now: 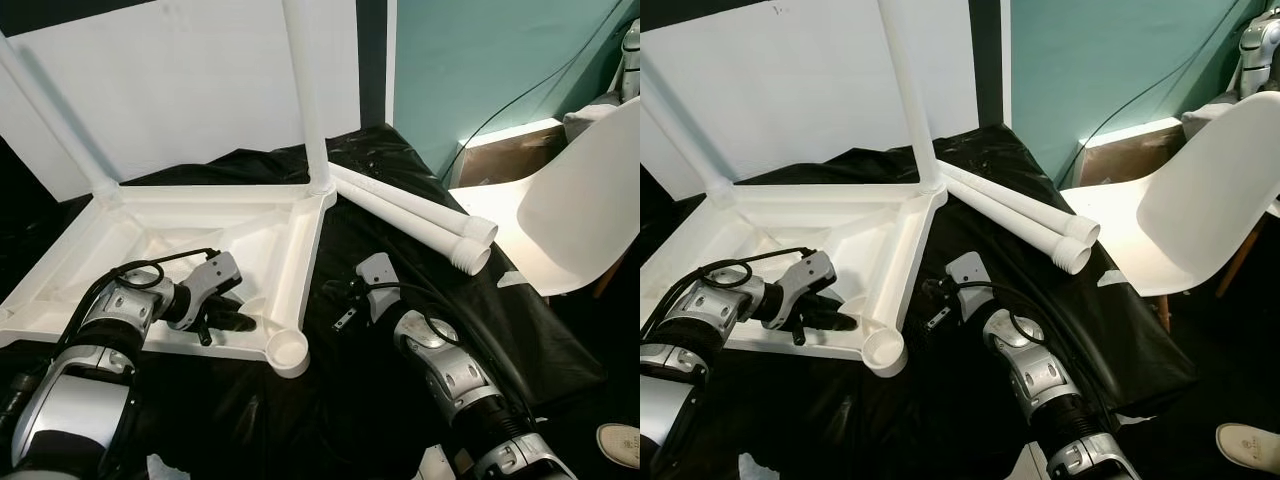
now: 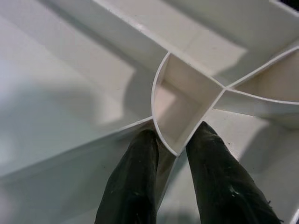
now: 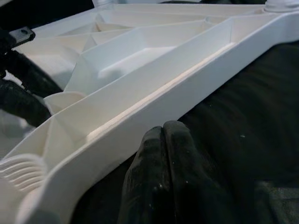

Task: Building children table

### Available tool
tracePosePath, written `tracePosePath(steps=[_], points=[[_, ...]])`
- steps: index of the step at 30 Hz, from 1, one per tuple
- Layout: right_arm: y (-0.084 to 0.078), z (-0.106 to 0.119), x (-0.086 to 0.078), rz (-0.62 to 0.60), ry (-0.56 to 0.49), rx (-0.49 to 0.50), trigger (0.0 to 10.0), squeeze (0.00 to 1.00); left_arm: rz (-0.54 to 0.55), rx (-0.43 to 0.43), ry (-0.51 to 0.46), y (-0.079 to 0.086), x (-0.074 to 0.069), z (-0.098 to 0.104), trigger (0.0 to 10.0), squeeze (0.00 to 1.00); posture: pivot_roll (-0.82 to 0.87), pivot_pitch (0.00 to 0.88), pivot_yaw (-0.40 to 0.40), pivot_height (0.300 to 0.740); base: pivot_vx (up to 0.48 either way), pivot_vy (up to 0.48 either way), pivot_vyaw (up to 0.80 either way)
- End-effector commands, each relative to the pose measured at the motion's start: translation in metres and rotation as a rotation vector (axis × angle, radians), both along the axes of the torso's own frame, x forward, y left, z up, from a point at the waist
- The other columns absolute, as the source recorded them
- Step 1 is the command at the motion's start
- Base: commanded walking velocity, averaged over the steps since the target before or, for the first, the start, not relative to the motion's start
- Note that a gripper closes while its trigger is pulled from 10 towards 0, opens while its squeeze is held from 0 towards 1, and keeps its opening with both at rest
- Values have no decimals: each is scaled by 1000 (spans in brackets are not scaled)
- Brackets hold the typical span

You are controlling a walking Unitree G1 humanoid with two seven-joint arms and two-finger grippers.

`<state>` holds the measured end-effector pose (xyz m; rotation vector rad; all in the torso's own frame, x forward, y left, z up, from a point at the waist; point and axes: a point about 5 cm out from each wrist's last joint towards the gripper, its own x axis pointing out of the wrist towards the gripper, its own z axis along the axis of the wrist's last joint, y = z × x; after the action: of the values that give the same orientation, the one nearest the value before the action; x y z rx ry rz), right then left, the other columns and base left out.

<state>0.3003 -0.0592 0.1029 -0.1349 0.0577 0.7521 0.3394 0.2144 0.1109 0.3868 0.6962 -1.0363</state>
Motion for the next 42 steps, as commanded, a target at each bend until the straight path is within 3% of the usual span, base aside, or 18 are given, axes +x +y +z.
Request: tracePosePath(steps=[1, 18, 25, 29, 31, 32, 33, 34, 35, 39, 40, 42], points=[[3, 0, -3, 7, 8, 5, 10000, 0, 625, 149, -238, 25, 11, -21, 0, 0, 46, 0, 79, 740, 0, 0, 0], [2, -1, -3, 6, 10, 2, 10000, 0, 771, -57, -179, 8, 15, -26, 0, 0, 43, 0, 80, 740, 0, 0, 0], [3, -1, -3, 7, 13, 4, 10000, 0, 896, -197, -171, 1, 18, -24, 0, 0, 44, 0, 83, 740, 0, 0, 0], [3, -1, -3, 8, 13, 4, 10000, 0, 899, -199, -172, 1, 18, -25, 0, 0, 44, 0, 83, 740, 0, 0, 0], [4, -2, -3, 9, 15, 4, 10000, 0, 790, -169, -203, -6, 14, -29, 0, 0, 52, 0, 86, 740, 0, 0, 0], [4, -2, -3, 9, 15, 4, 10000, 0, 790, -169, -203, -6, 14, -29, 0, 0, 52, 0, 86, 740, 0, 0, 0], [4, -2, -3, 9, 15, 4, 10000, 0, 700, -142, -234, -12, 11, -30, 0, 0, 53, 0, 82, 740, 0, 0, 0], [4, -1, -3, 10, 15, 3, 10000, 0, 615, -131, -248, -17, 8, -32, 784, 0, 53, 0, 82, 740, 0, 0, 0], [4, -1, -3, 11, 15, 2, 10000, 0, 534, -144, -262, -23, 5, -32, 10000, 0, 55, 0, 78, 740, 0, 0, 0], [4, -1, -3, 12, 15, 1, 10000, 0, 435, -178, -275, -30, 2, -30, 10000, 0, 56, 0, 77, 740, 0, 0, 0], [4, -1, -3, 14, 15, 0, 10000, 0, 334, -286, -287, -36, -2, -20, 10000, 1000, 56, 0, 76, 740, 0, 0, 0], [4, -1, -3, 15, 15, 0, 10000, 0, 302, -332, -291, -37, -4, -15, 10000, 1000, 56, 0, 76, 740, 0, 0, 0]])
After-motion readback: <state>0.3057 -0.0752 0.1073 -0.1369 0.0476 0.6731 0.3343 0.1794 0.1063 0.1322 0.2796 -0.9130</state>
